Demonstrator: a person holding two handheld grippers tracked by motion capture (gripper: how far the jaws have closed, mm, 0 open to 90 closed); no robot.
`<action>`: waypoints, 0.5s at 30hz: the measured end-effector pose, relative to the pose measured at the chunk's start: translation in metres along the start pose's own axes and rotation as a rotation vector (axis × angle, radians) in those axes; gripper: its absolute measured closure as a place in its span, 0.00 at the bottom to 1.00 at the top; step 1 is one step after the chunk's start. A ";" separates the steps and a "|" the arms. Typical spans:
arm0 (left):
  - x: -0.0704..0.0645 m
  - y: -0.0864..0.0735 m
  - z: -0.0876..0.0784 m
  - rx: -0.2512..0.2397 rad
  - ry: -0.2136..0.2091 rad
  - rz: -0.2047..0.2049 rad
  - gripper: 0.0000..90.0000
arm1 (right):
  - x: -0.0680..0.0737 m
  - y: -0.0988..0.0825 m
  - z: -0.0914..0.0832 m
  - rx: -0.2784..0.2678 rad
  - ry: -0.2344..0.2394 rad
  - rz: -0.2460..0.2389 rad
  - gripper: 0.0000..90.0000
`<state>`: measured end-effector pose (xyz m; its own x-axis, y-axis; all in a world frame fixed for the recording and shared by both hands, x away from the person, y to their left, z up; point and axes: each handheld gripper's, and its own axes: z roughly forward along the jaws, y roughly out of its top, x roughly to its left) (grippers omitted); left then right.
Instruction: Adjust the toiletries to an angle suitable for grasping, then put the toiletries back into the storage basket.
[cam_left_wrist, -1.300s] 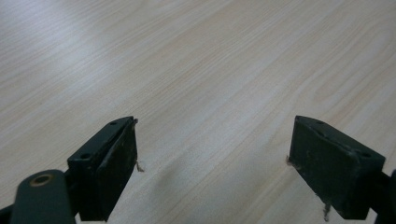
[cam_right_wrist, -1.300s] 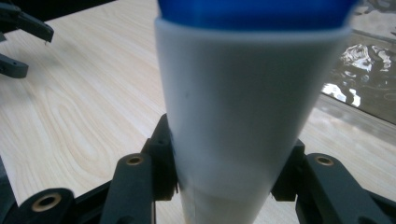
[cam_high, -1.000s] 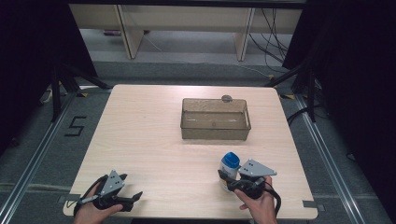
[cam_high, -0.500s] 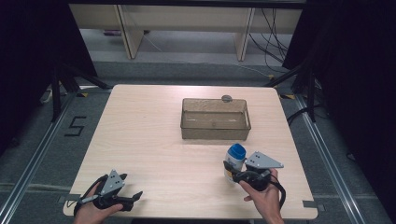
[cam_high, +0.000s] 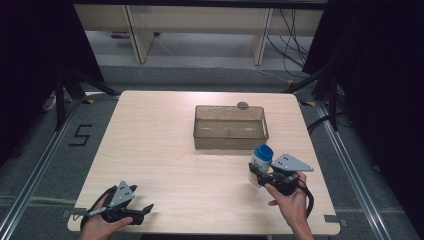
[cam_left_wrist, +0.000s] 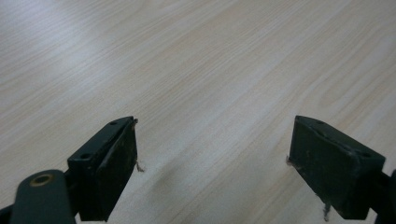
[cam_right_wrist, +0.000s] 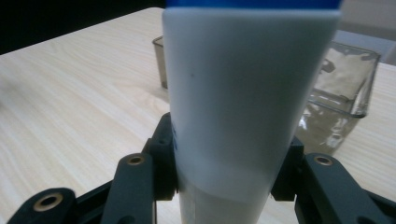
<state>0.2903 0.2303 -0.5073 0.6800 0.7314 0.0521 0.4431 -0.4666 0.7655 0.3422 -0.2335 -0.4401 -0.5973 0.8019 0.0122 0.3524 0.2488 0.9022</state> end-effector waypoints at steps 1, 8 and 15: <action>0.000 0.000 0.000 0.000 0.000 0.001 0.16 | -0.005 0.002 0.000 -0.002 -0.014 -0.014 0.62; 0.000 0.002 0.002 0.012 0.008 0.019 0.16 | -0.016 0.009 0.000 -0.014 -0.031 0.003 0.62; 0.001 0.001 0.002 0.017 0.001 0.032 0.16 | -0.025 0.014 0.001 0.000 -0.056 0.023 0.62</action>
<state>0.2927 0.2299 -0.5072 0.6930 0.7168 0.0770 0.4311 -0.4976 0.7526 0.3629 -0.2492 -0.4279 -0.5479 0.8365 0.0093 0.3658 0.2296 0.9019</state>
